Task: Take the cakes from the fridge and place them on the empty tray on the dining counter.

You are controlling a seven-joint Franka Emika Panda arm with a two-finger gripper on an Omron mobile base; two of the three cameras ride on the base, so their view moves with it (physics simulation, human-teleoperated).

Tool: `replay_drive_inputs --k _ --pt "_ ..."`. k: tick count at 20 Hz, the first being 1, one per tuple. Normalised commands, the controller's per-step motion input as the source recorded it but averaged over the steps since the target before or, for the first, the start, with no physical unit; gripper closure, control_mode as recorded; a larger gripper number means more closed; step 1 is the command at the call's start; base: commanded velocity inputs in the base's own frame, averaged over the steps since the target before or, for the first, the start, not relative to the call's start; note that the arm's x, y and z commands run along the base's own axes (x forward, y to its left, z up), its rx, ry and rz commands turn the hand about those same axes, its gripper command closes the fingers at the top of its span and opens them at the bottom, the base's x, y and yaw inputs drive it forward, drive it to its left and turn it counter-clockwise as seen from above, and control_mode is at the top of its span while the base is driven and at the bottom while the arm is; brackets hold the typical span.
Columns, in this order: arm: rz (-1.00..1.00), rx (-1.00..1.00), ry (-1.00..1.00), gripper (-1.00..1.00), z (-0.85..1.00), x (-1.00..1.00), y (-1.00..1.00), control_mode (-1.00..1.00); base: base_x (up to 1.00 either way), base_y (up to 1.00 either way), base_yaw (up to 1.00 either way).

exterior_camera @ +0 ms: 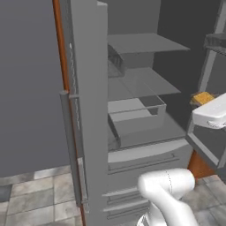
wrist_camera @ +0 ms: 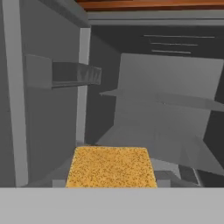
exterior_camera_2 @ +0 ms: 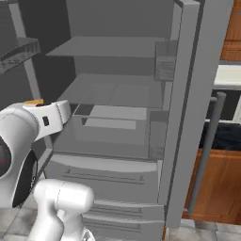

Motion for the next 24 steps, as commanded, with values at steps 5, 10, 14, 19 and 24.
replay_drive_inputs --k 5,10,14,19,24 --pt "0.0 0.0 0.0 1.0 0.0 0.0 0.0 1.0 -1.0 0.02 0.0" --pt "0.0 0.0 0.0 1.0 0.0 0.0 0.0 1.0 -0.98 0.18 0.0" --pt "0.0 0.0 0.0 1.0 0.0 0.0 0.0 1.0 -0.88 0.58 0.0" --pt "0.0 0.0 0.0 1.0 0.0 0.0 0.0 1.0 -0.76 0.73 -0.01" --pt "0.0 0.0 0.0 1.0 0.0 0.0 0.0 1.0 -0.92 0.38 -0.05"
